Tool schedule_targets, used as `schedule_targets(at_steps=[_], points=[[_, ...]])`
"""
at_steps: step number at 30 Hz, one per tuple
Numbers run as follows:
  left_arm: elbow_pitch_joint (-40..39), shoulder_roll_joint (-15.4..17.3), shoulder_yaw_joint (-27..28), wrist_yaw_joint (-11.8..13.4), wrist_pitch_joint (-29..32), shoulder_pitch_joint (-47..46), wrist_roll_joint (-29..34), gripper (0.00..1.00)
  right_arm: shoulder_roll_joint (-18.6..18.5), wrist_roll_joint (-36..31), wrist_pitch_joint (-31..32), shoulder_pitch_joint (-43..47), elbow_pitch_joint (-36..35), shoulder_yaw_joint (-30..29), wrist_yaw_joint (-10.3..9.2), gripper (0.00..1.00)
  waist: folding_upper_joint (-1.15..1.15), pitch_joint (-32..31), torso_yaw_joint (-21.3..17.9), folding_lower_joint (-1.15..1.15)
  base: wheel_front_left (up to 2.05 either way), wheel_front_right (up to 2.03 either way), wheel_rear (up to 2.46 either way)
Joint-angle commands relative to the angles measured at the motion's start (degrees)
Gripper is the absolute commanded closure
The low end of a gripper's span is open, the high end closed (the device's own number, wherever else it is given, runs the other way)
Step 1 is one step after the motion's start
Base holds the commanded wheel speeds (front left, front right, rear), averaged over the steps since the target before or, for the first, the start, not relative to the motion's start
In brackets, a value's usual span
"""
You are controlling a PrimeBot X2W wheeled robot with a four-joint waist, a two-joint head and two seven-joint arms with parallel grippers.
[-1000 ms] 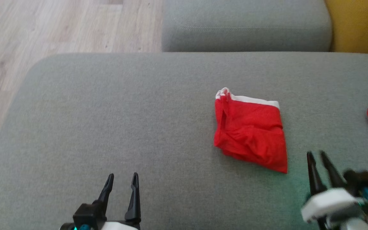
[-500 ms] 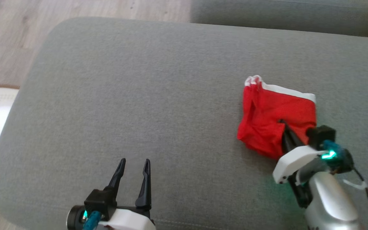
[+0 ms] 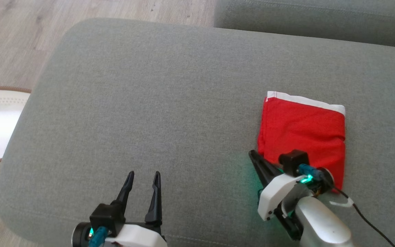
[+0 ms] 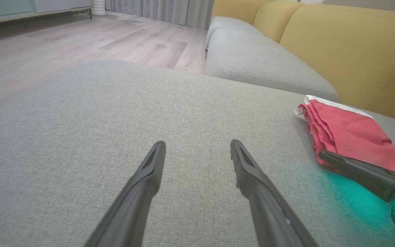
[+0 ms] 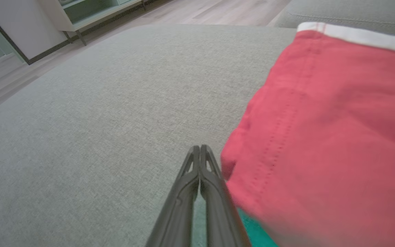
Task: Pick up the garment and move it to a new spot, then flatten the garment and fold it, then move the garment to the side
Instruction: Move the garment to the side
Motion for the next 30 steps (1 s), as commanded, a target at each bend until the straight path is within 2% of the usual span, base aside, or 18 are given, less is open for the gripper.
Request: schedule_targets(at_steps=[1,6,12,14,15,16,17,25,30], points=[[-1.76,-0.42,1.49,0.53,-0.46,-1.8,-0.27,0.0,0.63,0.71,-0.23,-1.87,-1.25,2.01,0.39,1.0,0.0,-0.21,-0.18,0.0,0.0,0.0,0.0],[-2.23,-0.42,2.43,0.84,-0.46,-1.42,-0.31,0.0,0.64,1.34,-2.68,-1.51,-2.69,3.19,0.39,1.0,0.0,-1.1,-1.69,0.0,0.0,0.0,0.0],[-2.37,-0.42,4.48,0.75,-0.46,0.14,0.22,0.0,-0.26,-2.11,-5.15,2.7,-7.37,-2.5,0.39,1.0,0.0,-3.74,-3.99,0.0,0.0,0.0,0.0],[-2.09,-0.42,5.2,0.45,-0.46,1.06,0.47,0.0,-1.51,-3.34,-5.75,5.51,-10.0,-5.51,0.39,0.51,0.0,-5.09,-4.62,0.0,0.0,0.0,0.0],[-1.96,-0.42,5.57,0.27,-0.46,1.55,0.62,0.0,-2.09,-3.8,-5.99,7.06,-11.48,-7.22,0.39,0.1,0.0,-5.65,-4.89,0.0,0.0,0.0,0.0],[-1.86,-0.42,5.98,0.09,-0.46,2.02,0.76,0.0,-2.54,-4.01,-6.14,8.69,-13.05,-8.91,0.39,0.0,0.0,-6.16,-5.16,0.0,0.0,0.0,0.0],[-1.86,-0.42,5.98,0.09,-0.46,2.02,0.76,0.0,-2.54,-4.01,-6.14,8.69,-13.05,-8.91,0.39,0.0,0.0,-6.16,-5.16,0.0,0.0,0.0,0.0],[-1.23,-0.42,9.12,-1.88,-0.46,4.43,2.0,0.0,-4.29,-4.21,-6.83,22.17,-27.41,-22.07,0.39,0.0,0.0,-8.1,-7.52,0.0,0.0,0.0,0.0],[-1.06,-0.42,9.95,-2.19,-0.46,4.81,1.93,0.0,-2.77,-4.19,-7.25,27.59,-29.95,-24.48,0.39,0.0,0.0,-8.55,-8.76,0.0,0.0,0.0,0.0]])
